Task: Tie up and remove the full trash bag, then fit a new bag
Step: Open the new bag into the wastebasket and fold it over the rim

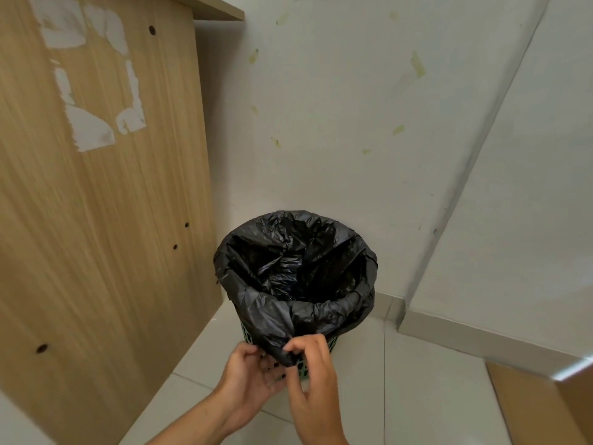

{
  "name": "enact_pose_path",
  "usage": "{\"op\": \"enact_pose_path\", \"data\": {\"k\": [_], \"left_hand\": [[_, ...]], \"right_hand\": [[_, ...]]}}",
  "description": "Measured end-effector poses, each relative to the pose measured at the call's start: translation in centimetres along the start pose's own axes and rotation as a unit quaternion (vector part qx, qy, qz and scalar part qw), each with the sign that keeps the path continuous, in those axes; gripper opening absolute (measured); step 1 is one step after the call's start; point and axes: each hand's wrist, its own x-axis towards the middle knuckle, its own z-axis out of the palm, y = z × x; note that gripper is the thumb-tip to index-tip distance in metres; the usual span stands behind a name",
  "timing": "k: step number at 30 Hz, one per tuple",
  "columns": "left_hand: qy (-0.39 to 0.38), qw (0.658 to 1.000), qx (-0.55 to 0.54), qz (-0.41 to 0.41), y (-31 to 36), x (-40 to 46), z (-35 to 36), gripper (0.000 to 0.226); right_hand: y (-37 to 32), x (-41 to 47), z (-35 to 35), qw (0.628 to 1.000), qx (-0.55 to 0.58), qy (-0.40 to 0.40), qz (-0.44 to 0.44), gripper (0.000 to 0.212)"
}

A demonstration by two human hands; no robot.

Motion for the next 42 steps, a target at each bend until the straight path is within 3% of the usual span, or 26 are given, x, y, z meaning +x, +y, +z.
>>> {"op": "enact_pose_path", "data": {"k": [3, 5, 7, 10, 15, 22, 24, 27, 29, 31, 33, 35, 37, 40, 41, 42], "left_hand": [[-0.041, 0.998, -0.001, -0.049, -0.2, 0.1, 0.8, 0.05], [-0.082, 0.994, 0.011, -0.064, -0.2, -0.2, 1.7, 0.043], [-0.101, 0.992, 0.033, -0.063, -0.3, -0.3, 2.3, 0.035], [-0.062, 0.996, 0.059, -0.007, -0.7, 0.0, 2.4, 0.027], [0.015, 0.996, 0.053, 0.076, -0.9, 0.4, 2.5, 0.014], [0.021, 0.991, 0.037, 0.127, -0.7, -0.6, 3.5, 0.015], [0.052, 0.988, 0.054, 0.134, -0.7, -0.3, 3.6, 0.019], [0.085, 0.987, 0.066, 0.124, -0.5, -0.1, 3.7, 0.024], [0.102, 0.986, 0.075, 0.112, -0.4, 0.0, 3.6, 0.026], [0.12, 0.982, 0.108, 0.103, -0.4, 0.3, 3.2, 0.025], [0.123, 0.979, 0.133, 0.09, -0.3, 0.5, 3.0, 0.023], [0.115, 0.978, 0.158, 0.077, -0.3, 0.6, 2.8, 0.025], [0.101, 0.976, 0.175, 0.075, -0.3, 0.5, 2.7, 0.028], [0.08, 0.98, 0.157, 0.09, -0.5, 0.4, 3.0, 0.024], [0.073, 0.982, 0.143, 0.096, -0.6, 0.4, 3.2, 0.019], [0.067, 0.984, 0.129, 0.101, -0.6, 0.3, 3.3, 0.015]], "right_hand": [[0.1, 0.1, 0.0, 0.99, 0.114, 0.013, 0.078, 0.025], [0.1, 0.4, -0.3, 0.972, 0.192, 0.02, 0.136, 0.014], [0.2, 0.7, -0.5, 0.952, 0.248, 0.029, 0.178, 0.016], [0.5, 1.2, -0.8, 0.951, 0.24, 0.041, 0.19, 0.024], [1.1, 1.4, -0.8, 0.949, 0.199, 0.081, 0.232, 0.007], [1.9, 2.6, -0.6, 0.863, 0.3, 0.081, 0.398, 0.016], [1.6, 2.7, -0.5, 0.898, 0.244, 0.089, 0.356, 0.019], [1.4, 1.5, -1.1, 0.988, 0.006, 0.112, 0.105, 0.026], [2.1, 0.2, -1.5, 0.992, -0.102, 0.042, -0.054, 0.03], [2.8, -0.6, -1.5, 0.983, -0.152, -0.023, -0.104, 0.04], [3.6, -0.4, -1.5, 0.979, -0.168, -0.033, -0.107, 0.038], [3.9, 0.3, -1.6, 0.984, -0.155, -0.02, -0.084, 0.028], [3.8, 0.9, -1.8, 0.991, -0.127, -0.005, -0.036, 0.032], [2.8, 1.3, -1.2, 0.992, 0.029, 0.052, 0.116, 0.024], [2.5, 1.5, -0.8, 0.967, 0.135, 0.078, 0.201, 0.019], [2.4, 1.8, -0.5, 0.913, 0.264, 0.101, 0.295, 0.016]]}}
